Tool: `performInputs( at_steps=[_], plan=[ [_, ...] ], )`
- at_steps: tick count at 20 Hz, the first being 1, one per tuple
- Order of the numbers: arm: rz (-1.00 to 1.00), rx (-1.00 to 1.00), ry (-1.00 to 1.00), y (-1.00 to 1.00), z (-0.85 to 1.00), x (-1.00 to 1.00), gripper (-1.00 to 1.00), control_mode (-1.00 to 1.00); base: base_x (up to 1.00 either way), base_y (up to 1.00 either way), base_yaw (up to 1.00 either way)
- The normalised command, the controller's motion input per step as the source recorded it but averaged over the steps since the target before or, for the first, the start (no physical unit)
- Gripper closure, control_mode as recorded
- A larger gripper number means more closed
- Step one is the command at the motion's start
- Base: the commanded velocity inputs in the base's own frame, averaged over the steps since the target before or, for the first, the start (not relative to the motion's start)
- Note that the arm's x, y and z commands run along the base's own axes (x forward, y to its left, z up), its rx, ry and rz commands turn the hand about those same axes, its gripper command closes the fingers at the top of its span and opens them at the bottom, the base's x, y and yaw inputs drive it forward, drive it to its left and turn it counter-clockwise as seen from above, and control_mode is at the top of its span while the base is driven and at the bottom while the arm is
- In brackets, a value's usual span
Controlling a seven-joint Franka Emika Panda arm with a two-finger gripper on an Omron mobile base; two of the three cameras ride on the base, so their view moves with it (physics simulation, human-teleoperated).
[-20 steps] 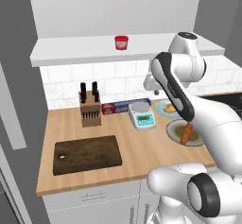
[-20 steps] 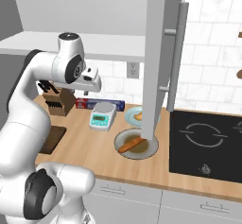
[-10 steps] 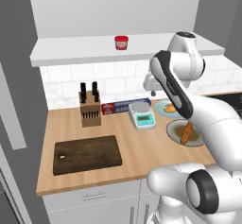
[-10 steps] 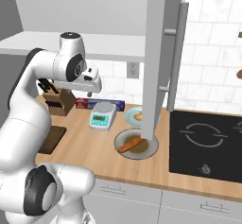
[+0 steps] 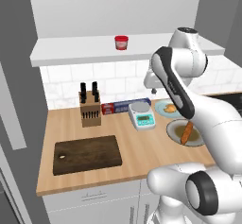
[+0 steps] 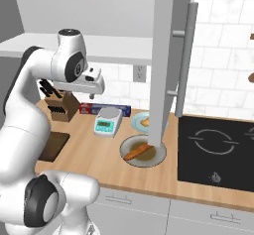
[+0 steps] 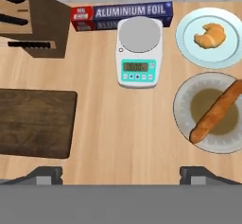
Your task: From the different types of pastries on the counter, select a croissant and place it on the cutting board. Then retrieve a jar of jam from the cabinet and place it alongside the croissant on the cutting board.
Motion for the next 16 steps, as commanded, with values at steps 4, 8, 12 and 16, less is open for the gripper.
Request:
performInputs(
  at_steps=[4,8,12,16],
  plan=[
    [0.12,0.00,-0.19,0.06,0.65,-0.03,-1.00,-1.00,0.00,0.00,0.00],
    [0.15,0.00,-0.20,0.33,0.69,0.00,-1.00,-1.00,0.00,0.00,0.00],
    [0.12,-0.04,-0.30,0.47,0.67,0.05,-1.00,-1.00,0.00,0.00,0.00],
    [0.01,-0.03,-0.21,0.62,0.53,0.38,-1.00,-1.00,0.00,0.00,0.00]
  ],
)
